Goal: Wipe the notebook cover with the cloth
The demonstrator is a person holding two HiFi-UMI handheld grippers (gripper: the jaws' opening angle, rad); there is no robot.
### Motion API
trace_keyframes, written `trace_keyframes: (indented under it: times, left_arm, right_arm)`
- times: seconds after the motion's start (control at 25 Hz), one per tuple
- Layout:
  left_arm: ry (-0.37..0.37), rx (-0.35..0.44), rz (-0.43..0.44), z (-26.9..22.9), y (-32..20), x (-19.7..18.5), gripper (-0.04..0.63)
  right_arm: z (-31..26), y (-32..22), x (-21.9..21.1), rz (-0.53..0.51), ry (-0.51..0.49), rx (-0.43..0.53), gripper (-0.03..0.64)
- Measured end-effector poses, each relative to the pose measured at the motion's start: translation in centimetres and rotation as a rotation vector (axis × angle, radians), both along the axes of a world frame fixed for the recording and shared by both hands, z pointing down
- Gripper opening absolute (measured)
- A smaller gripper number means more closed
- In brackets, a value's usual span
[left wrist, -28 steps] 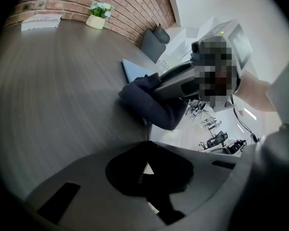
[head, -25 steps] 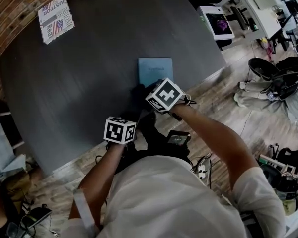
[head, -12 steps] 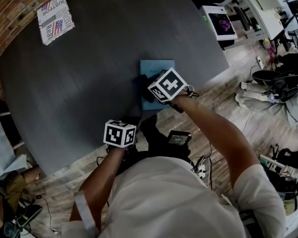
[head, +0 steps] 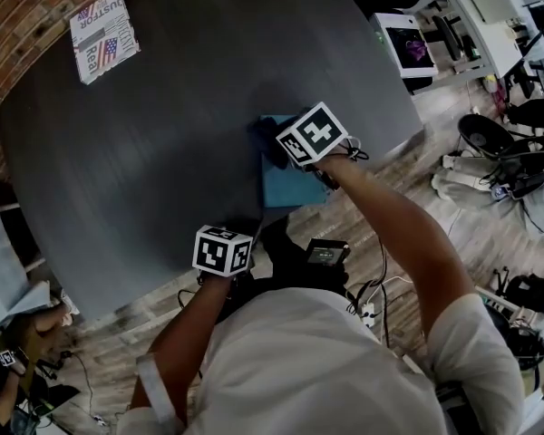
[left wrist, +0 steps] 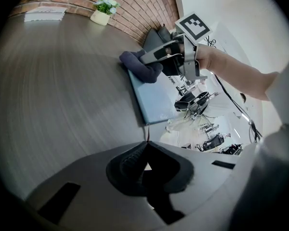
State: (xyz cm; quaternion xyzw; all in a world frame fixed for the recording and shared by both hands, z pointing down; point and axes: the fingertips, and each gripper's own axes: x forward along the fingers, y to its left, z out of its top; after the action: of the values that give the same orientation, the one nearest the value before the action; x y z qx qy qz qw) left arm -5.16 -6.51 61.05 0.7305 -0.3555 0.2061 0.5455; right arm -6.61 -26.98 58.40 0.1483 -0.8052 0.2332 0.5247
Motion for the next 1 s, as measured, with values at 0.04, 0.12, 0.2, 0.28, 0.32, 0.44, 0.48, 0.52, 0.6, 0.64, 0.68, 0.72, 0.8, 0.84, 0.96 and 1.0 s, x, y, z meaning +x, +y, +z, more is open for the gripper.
trace_keyframes:
  times: [0.04, 0.12, 0.2, 0.28, 0.32, 0.44, 0.48, 0.52, 0.6, 0.64, 0.68, 0.72, 0.8, 0.84, 0.96, 1.0]
  left_arm:
    - [0.000, 0.000, 0.000, 0.1, -0.1, 0.0, 0.008]
    - [0.000, 0.001, 0.001, 0.2, -0.2, -0.1, 0.008]
    - [-0.001, 0.002, 0.000, 0.2, -0.1, 0.0, 0.008]
    - [-0.001, 0.002, 0.000, 0.2, 0.0, 0.0, 0.008]
    - [-0.002, 0.002, 0.001, 0.1, 0.0, 0.0, 0.008]
    - [-0.003, 0.001, 0.001, 0.1, -0.1, -0.1, 0.008]
    - [-0.003, 0.001, 0.000, 0.1, -0.1, -0.1, 0.008]
    - [-0.003, 0.000, 0.000, 0.1, -0.1, -0.1, 0.008]
    - [-0.002, 0.001, -0.001, 0.0, -0.1, 0.0, 0.008]
    - [-0.002, 0.001, -0.002, 0.0, -0.1, 0.1, 0.008]
    - [-0.002, 0.003, -0.002, -0.1, -0.1, 0.1, 0.008]
    - [-0.003, 0.004, -0.001, 0.0, -0.1, 0.1, 0.008]
    - [-0.006, 0.007, 0.000, 0.0, -0.1, 0.1, 0.008]
    - [-0.009, 0.010, 0.001, 0.1, -0.1, 0.0, 0.008]
    - [-0.022, 0.021, 0.002, 0.2, -0.1, -0.2, 0.008]
    - [-0.024, 0.025, 0.001, 0.2, 0.0, -0.3, 0.008]
  right_arm:
    - [0.1, -0.5, -0.1, 0.001, 0.004, 0.004, 0.094]
    - [0.2, -1.4, -0.3, 0.006, 0.010, 0.014, 0.094]
    - [0.2, -2.1, -0.4, 0.013, 0.015, 0.021, 0.094]
    - [0.2, -2.8, -0.5, 0.021, 0.019, 0.029, 0.095]
    - [0.2, -3.2, -0.5, 0.025, 0.020, 0.034, 0.095]
    - [0.2, -4.3, -0.9, 0.039, 0.023, 0.052, 0.095]
    - [0.2, -4.7, -0.9, 0.045, 0.024, 0.059, 0.094]
    - [0.2, -5.1, -1.0, 0.052, 0.025, 0.069, 0.095]
    - [0.1, -6.0, -0.9, 0.070, 0.031, 0.096, 0.094]
    - [0.0, -6.5, -0.8, 0.081, 0.036, 0.116, 0.094]
    - [-0.2, -7.0, -0.7, 0.092, 0.041, 0.137, 0.094]
    - [-0.4, -7.6, -0.6, 0.103, 0.045, 0.160, 0.094]
    - [-0.9, -8.4, -0.6, 0.126, 0.041, 0.205, 0.094]
    - [-1.3, -8.8, -0.6, 0.138, 0.035, 0.228, 0.093]
    - [-2.7, -9.6, -0.4, 0.173, 0.009, 0.279, 0.092]
    - [-3.2, -9.7, -0.4, 0.185, -0.003, 0.285, 0.092]
